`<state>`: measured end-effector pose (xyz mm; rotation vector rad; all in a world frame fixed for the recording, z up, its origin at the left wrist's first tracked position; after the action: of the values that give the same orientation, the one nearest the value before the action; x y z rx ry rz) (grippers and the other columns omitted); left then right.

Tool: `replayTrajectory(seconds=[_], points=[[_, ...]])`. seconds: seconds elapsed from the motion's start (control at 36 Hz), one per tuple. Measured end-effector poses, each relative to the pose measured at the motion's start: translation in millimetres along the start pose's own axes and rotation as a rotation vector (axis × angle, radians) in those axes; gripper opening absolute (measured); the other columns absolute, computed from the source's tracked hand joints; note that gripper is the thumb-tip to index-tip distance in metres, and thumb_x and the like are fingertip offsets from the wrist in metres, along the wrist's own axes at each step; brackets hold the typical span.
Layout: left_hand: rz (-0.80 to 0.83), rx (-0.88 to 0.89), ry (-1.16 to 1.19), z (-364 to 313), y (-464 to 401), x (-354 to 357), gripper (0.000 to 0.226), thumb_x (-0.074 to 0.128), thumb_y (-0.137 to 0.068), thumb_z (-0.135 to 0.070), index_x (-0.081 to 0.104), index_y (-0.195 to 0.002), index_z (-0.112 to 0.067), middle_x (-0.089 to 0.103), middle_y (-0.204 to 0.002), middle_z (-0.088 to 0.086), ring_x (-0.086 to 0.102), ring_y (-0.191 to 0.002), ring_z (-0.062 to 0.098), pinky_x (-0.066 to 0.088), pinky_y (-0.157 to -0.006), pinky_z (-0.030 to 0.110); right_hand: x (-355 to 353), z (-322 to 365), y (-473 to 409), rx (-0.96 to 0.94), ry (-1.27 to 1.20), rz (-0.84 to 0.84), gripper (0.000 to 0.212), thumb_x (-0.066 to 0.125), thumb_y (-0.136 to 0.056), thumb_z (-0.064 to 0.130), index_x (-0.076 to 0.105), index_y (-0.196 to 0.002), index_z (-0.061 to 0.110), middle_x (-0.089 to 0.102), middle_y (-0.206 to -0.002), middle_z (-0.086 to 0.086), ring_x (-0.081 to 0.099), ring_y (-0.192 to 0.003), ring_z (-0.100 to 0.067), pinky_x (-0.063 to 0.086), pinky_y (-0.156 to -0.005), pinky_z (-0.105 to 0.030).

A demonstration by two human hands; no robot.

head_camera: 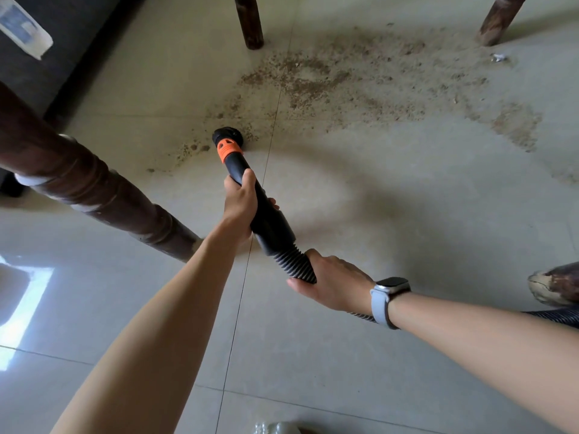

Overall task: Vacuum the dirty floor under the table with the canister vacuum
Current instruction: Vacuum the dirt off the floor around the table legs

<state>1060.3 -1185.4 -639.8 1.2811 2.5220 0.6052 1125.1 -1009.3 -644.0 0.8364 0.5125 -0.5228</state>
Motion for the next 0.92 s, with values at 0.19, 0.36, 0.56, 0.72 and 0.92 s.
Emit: replayTrajectory(seconds=[0.19,0.36,0.56,0.72,0.92], points=[[0.028,-0.012,-0.016,0.1,-0.7,2.1,0.013,0.04,-0.098,-0.021,0.033,-0.105,-0.012,0.043,-0.076,0.008,0.049,-0.046,0.016,0.051,-0.048,0.03,1.4,0.1,0.3,0.0,-0.021,0.002,0.039,0.046,-0.093,0.053,0.04,-0.1,0.015,0.055,-0.086,0.0,0.053,-0.073,-0.024,0.04,-0.062,-0.033],[0.064,-0.01,-0.051,0.6,3.2,6.8,0.013,0.041,-0.098,-0.02,0.033,-0.105,-0.012,0.042,-0.08,0.01,0.05,-0.048,0.018,0.051,-0.048,0.031,6.9,-1.3,4.0,-0.004,-0.044,0.002,0.04,0.046,-0.094,0.052,0.04,-0.101,0.014,0.055,-0.082,0.001,0.054,-0.072,-0.023,0.041,-0.064,-0.033],[0.104,-0.038,-0.13,-11.0,4.7,21.6,0.018,0.041,-0.098,-0.02,0.034,-0.111,-0.01,0.043,-0.084,0.011,0.052,-0.051,0.019,0.052,-0.047,0.03,0.7,-5.5,3.7,0.004,-0.069,-0.033,0.045,0.047,-0.093,0.055,0.043,-0.106,0.011,0.058,-0.086,-0.002,0.059,-0.076,-0.025,0.044,-0.066,-0.035],[0.087,-0.047,-0.123,-15.8,3.8,28.4,0.019,0.042,-0.097,-0.021,0.035,-0.111,-0.01,0.043,-0.083,0.01,0.052,-0.051,0.018,0.051,-0.048,0.03,-5.7,-7.7,2.5,0.002,-0.054,-0.059,0.05,0.046,-0.092,0.056,0.044,-0.109,0.01,0.062,-0.096,-0.007,0.061,-0.085,-0.029,0.047,-0.073,-0.037],[0.101,-0.044,-0.093,-4.2,8.7,31.8,0.017,0.042,-0.097,-0.021,0.035,-0.109,-0.011,0.043,-0.082,0.011,0.052,-0.05,0.019,0.052,-0.052,0.033,-5.7,-15.5,9.7,0.005,-0.006,-0.035,0.043,0.046,-0.093,0.055,0.035,-0.098,0.014,0.054,-0.087,-0.001,0.053,-0.076,-0.026,0.042,-0.067,-0.034]])
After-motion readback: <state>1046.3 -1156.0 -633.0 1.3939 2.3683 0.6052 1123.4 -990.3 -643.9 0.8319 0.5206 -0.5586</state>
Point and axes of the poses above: each hand's wrist, its own y-axis away from the middle knuckle, its own x-axis out of the palm, z = x × y, the point moved 4 cm from there along -y, towards the middle knuckle
